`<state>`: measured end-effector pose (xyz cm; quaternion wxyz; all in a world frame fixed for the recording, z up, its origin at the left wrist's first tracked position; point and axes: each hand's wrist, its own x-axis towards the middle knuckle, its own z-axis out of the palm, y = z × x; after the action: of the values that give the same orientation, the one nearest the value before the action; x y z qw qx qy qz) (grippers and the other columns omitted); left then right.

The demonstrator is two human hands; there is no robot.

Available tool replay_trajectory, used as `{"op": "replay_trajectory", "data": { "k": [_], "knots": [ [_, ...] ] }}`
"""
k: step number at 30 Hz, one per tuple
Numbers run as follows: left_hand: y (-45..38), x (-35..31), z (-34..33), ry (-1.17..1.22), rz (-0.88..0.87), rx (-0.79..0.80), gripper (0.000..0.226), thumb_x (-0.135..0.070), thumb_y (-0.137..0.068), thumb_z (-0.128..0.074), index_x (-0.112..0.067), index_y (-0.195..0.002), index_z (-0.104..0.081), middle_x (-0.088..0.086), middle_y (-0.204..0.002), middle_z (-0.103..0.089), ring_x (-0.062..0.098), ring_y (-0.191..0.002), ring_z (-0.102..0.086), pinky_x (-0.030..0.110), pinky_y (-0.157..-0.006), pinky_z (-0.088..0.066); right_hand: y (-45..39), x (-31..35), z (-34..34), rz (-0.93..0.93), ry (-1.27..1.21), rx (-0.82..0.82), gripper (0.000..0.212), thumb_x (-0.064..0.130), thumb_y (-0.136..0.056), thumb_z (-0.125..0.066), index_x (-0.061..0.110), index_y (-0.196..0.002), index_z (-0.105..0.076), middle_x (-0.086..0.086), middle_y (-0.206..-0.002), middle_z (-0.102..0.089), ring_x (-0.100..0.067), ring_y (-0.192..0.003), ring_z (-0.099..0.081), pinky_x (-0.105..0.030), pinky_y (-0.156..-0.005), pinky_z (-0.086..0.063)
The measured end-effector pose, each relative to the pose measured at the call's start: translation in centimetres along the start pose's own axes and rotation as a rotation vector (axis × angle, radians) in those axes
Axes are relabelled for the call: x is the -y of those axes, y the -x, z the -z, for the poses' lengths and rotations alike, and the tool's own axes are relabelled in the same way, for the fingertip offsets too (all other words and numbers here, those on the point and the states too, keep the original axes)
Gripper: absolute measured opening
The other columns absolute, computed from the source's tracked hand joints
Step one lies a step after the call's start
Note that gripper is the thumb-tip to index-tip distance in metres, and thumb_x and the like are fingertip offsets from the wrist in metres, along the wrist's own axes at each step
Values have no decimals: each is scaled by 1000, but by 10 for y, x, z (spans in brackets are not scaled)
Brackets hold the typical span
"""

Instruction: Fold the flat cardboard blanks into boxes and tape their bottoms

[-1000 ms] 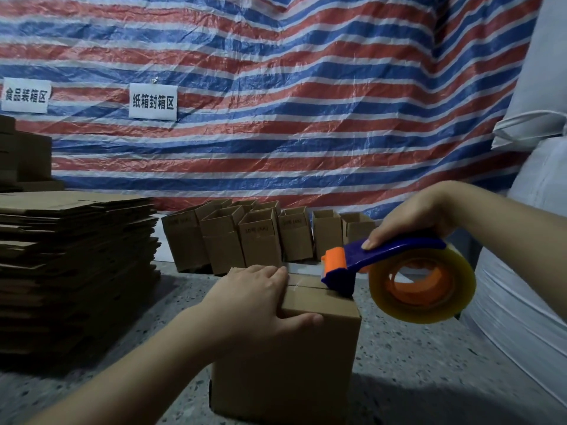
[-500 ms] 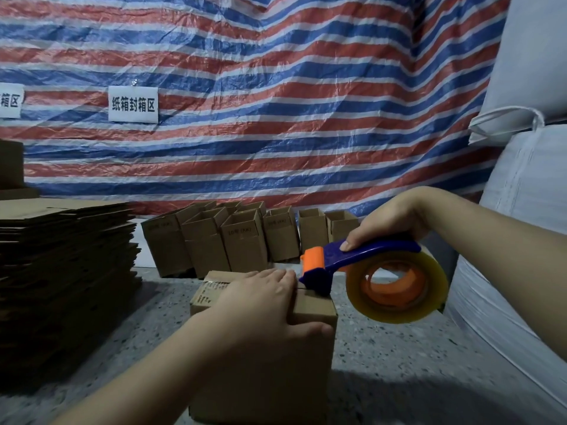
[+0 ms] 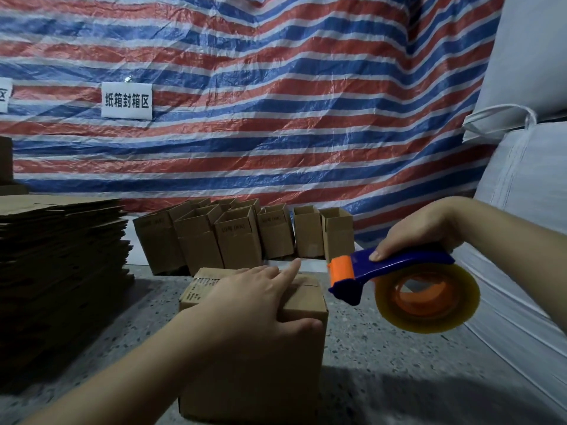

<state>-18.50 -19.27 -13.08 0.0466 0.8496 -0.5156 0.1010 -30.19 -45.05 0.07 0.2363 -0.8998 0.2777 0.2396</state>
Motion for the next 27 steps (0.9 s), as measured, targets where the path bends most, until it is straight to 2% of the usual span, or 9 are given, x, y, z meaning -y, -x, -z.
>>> {"op": "replay_trajectory", "data": {
  "k": [2,4,7,9,11,15,23,25,27],
  "knots": [
    [0,-1,3,-8,-20,40,102,-97,-64,-11,-46,-151,10,-3,-159,-29,20,-144,-29,37,-114,-28,-5,2,-4,1,13,4,78,62,-68,-71,11,-125,-61,-8,-98,-73,-17,-81,-69,-29,-75,-56],
    [-2,-2,9,-31,-26,91,98,-94,-70,-19,-45,-153,-1,1,-158,-31,23,-142,-31,39,-114,-27,-7,2,-7,1,15,6,79,63,-68,-72,11,-126,-61,-8,-99,-73,-18,-82,-69,-29,-75,-56],
    [-9,-13,16,-42,-54,105,110,-95,-69,-28,-28,-155,-14,5,-164,-17,23,-148,-20,39,-118,-8,-8,3,-7,3,16,2,80,63,-67,-72,11,-127,-61,-8,-99,-73,-18,-82,-69,-29,-74,-57],
    [-11,-26,14,18,-81,75,113,-92,-72,-35,-24,-157,-4,1,-166,-1,17,-150,-8,36,-114,2,-7,4,-8,-2,14,0,77,62,-67,-71,11,-125,-61,-7,-95,-74,-17,-78,-70,-27,-70,-57],
    [-12,-36,9,24,-90,52,105,-84,-80,-40,-25,-157,-1,-2,-165,-8,17,-149,-13,43,-118,-5,-5,4,-9,-5,17,-1,75,62,-68,-70,11,-123,-62,-5,-94,-74,-16,-77,-70,-26,-69,-57],
    [-12,-40,7,-45,-66,24,87,-77,-86,-40,-24,-152,-23,-1,-158,-30,19,-145,-28,48,-117,-20,1,-11,-10,38,-65,-37,70,58,-72,-70,10,-123,-61,-8,-95,-72,-17,-77,-68,-28,-71,-57],
    [-8,-43,9,-35,-61,25,87,-78,-86,-38,-24,-153,-23,-1,-158,-30,18,-145,-26,49,-119,-16,14,-46,-17,75,-196,-45,69,56,-79,-75,7,-125,-58,-16,-104,-70,-28,-91,-63,-36,-83,-53],
    [-9,-43,8,-39,-61,31,89,-77,-87,-38,-27,-156,-14,-2,-161,-24,19,-148,-21,48,-120,-14,15,-38,-21,59,-81,-41,65,59,-78,-68,9,-120,-61,-11,-99,-72,-23,-87,-66,-34,-84,-52],
    [-10,-43,8,-50,-69,44,90,-77,-87,-38,-33,-156,-2,-2,-163,-19,20,-149,-18,48,-119,-16,15,-20,-25,10,92,-106,59,64,-81,-63,13,-112,-65,-2,-88,-74,-15,-75,-69,-26,-76,-54]
  ]
}}
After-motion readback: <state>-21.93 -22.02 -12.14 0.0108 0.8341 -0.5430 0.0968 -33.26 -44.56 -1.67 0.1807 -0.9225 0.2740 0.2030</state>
